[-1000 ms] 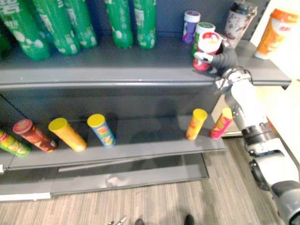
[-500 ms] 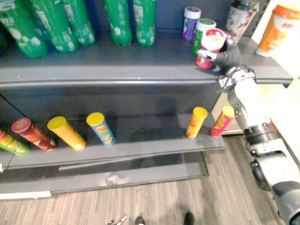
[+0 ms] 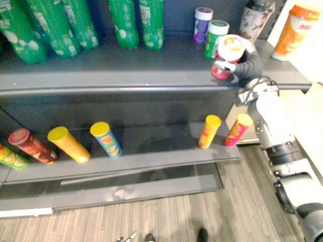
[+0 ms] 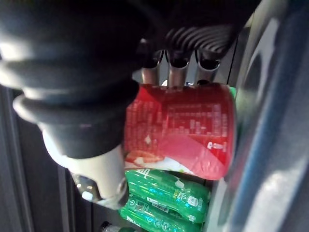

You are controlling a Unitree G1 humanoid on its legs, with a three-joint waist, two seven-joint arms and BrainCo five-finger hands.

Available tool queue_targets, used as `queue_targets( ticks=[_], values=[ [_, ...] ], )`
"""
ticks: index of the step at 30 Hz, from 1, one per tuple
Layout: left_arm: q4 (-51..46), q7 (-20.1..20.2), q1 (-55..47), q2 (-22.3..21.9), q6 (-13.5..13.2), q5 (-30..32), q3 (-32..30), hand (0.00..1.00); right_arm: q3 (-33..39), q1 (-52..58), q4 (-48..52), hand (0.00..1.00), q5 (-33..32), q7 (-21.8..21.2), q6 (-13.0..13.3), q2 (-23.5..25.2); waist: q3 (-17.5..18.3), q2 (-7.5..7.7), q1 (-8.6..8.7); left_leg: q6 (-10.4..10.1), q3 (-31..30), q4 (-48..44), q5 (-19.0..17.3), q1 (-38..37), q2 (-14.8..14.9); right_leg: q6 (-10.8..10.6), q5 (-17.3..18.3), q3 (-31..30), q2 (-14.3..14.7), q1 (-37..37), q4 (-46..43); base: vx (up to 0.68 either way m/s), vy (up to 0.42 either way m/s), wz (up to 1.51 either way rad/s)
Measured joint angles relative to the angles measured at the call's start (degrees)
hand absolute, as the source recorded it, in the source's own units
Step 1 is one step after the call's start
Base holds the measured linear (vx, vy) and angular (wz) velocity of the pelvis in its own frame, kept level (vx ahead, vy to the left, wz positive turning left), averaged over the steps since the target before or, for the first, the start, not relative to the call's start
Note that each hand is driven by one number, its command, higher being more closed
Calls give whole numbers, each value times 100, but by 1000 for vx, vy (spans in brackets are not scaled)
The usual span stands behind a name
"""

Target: Put the gum and the chips on the shelf.

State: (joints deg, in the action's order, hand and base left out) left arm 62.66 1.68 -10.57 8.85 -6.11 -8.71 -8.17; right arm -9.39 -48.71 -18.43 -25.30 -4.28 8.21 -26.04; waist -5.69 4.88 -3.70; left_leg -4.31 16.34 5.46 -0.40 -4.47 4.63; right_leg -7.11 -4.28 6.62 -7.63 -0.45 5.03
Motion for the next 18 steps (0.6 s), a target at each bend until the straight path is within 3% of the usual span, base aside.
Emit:
queue_targets(
  ticks=[3,4,18],
  values=[
    [1,13,0,1,0,0,0,0,0,11,-4,100,2,6,-1,0,4,6,0,1,-2,0,0,-3,-1,0,0,-1,0,0,-3,0,0,0],
    [1,21,0,1,0,0,0,0,0,11,-10,0,3,8,-2,0,6,9,-1,1,-2,0,1,-4,-1,0,0,-1,0,0,-4,0,0,0],
    [2,36,-11,30,-3,-14,-1,0,158,-267,-786,0,73,254,-44,9,54,80,-24,25,-100,1,21,-1,-21,0,0,70,-19,14,-13,0,0,2]
  ],
)
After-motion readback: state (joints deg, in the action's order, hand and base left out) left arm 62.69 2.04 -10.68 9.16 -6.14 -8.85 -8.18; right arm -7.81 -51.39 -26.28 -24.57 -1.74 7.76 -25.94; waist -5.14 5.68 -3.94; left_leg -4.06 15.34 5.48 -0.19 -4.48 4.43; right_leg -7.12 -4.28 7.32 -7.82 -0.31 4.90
